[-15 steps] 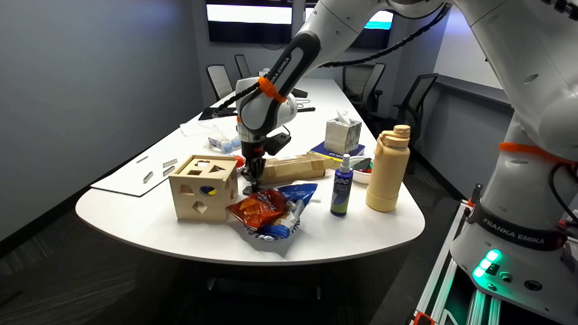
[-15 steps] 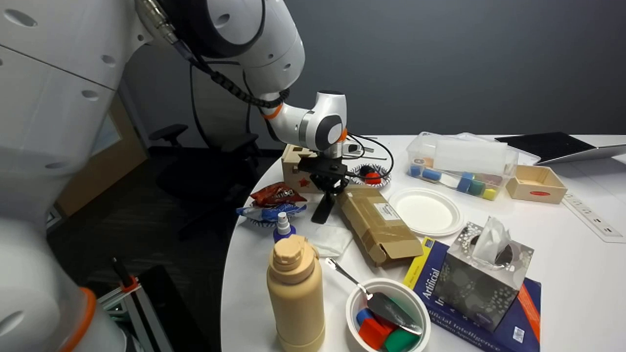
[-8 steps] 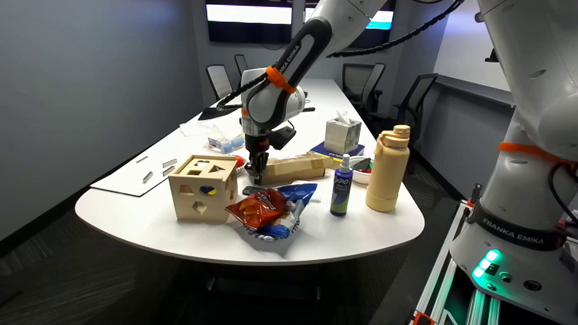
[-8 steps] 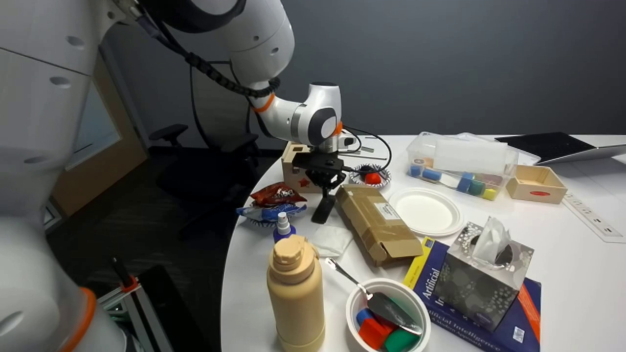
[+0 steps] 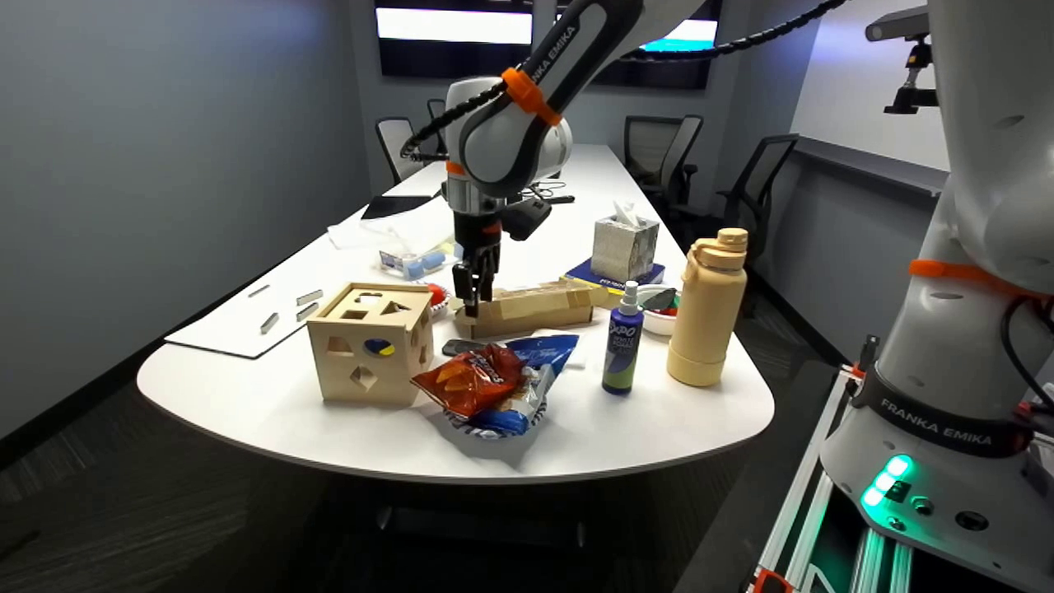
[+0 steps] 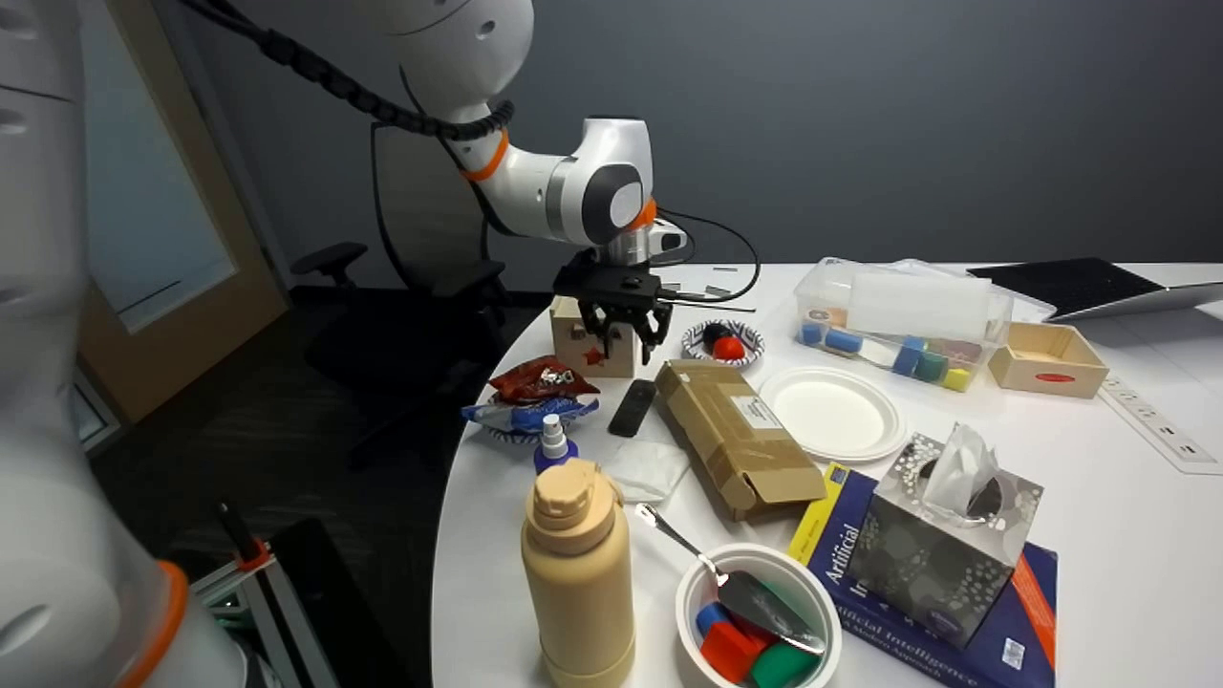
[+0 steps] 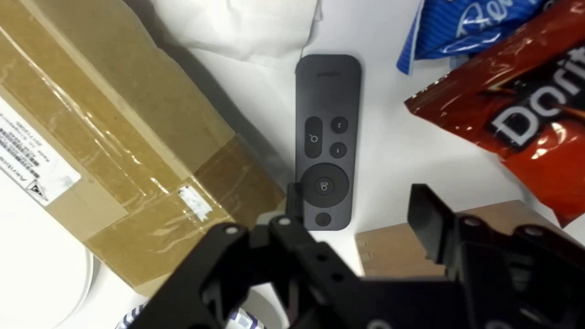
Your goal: Press a button on the remote
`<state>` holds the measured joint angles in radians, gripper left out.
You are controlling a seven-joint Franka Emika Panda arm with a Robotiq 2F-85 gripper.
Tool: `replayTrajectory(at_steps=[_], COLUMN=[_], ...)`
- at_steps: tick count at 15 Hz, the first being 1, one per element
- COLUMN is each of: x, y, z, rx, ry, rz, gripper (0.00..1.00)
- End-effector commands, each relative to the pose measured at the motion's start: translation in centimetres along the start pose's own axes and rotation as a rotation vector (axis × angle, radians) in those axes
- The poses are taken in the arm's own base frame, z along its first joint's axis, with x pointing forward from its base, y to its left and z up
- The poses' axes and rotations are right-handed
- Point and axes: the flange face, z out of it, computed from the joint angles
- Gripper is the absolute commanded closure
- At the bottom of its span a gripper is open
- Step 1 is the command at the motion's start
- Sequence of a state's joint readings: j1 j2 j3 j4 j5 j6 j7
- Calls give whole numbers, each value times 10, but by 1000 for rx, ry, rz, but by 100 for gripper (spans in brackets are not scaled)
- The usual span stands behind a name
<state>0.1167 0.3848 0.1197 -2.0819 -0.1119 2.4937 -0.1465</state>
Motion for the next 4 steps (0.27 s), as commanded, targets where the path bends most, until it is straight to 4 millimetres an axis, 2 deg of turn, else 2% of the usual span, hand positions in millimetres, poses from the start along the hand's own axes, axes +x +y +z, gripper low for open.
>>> replayTrajectory(at_steps=[1,2,4], x=[-13,-13,-14], y=[-7,-8,-9], z=[-27,-31,-35], rx=[-21,-21,-23], ry=[-17,-19,-26], rz=[-5,-4,2], gripper=[6,1,0])
